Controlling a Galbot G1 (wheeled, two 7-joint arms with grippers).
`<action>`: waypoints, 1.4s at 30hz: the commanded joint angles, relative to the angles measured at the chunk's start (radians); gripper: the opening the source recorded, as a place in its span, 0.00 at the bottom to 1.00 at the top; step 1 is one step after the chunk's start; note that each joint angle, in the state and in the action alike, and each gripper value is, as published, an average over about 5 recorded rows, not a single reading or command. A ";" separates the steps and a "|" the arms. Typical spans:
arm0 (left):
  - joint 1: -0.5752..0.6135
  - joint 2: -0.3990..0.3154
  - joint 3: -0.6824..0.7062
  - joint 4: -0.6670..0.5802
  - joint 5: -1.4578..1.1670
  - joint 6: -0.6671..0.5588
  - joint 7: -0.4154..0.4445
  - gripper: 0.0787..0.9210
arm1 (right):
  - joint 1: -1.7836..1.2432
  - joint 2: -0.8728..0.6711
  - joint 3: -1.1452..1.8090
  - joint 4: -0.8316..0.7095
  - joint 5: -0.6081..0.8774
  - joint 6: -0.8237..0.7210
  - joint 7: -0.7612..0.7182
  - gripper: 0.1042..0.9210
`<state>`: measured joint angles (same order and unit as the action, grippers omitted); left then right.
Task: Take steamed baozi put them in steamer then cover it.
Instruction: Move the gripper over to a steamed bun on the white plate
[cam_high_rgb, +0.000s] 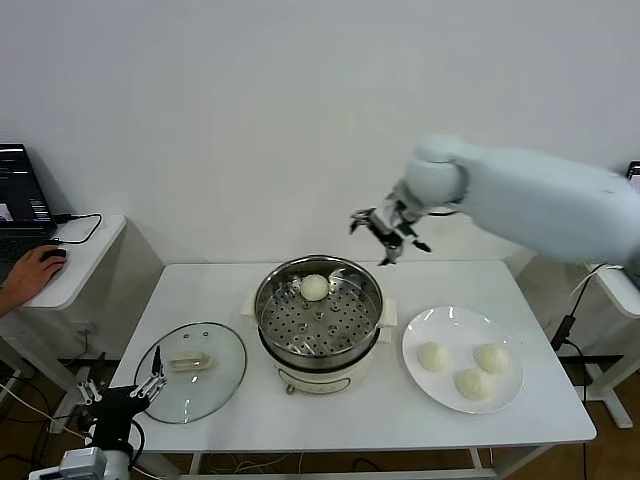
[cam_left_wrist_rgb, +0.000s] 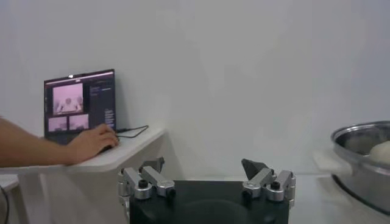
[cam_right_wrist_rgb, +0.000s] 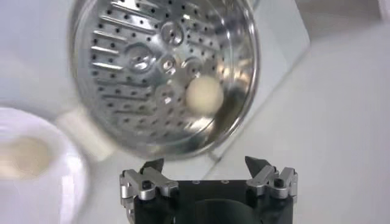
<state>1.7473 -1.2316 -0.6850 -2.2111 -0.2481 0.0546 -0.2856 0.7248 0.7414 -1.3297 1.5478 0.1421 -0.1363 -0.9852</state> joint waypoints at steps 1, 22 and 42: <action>0.003 0.004 0.009 -0.002 0.002 -0.002 0.000 0.88 | 0.001 -0.331 -0.037 0.220 0.011 -0.181 -0.028 0.88; 0.012 -0.023 0.001 0.005 0.009 -0.003 -0.003 0.88 | -0.666 -0.258 0.408 0.021 -0.204 -0.109 0.036 0.88; 0.010 -0.033 -0.007 0.036 0.010 -0.005 -0.002 0.88 | -0.775 -0.066 0.451 -0.156 -0.256 -0.090 0.052 0.88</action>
<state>1.7597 -1.2637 -0.6935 -2.1809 -0.2390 0.0502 -0.2881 0.0153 0.6067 -0.9150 1.4631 -0.0915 -0.2298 -0.9392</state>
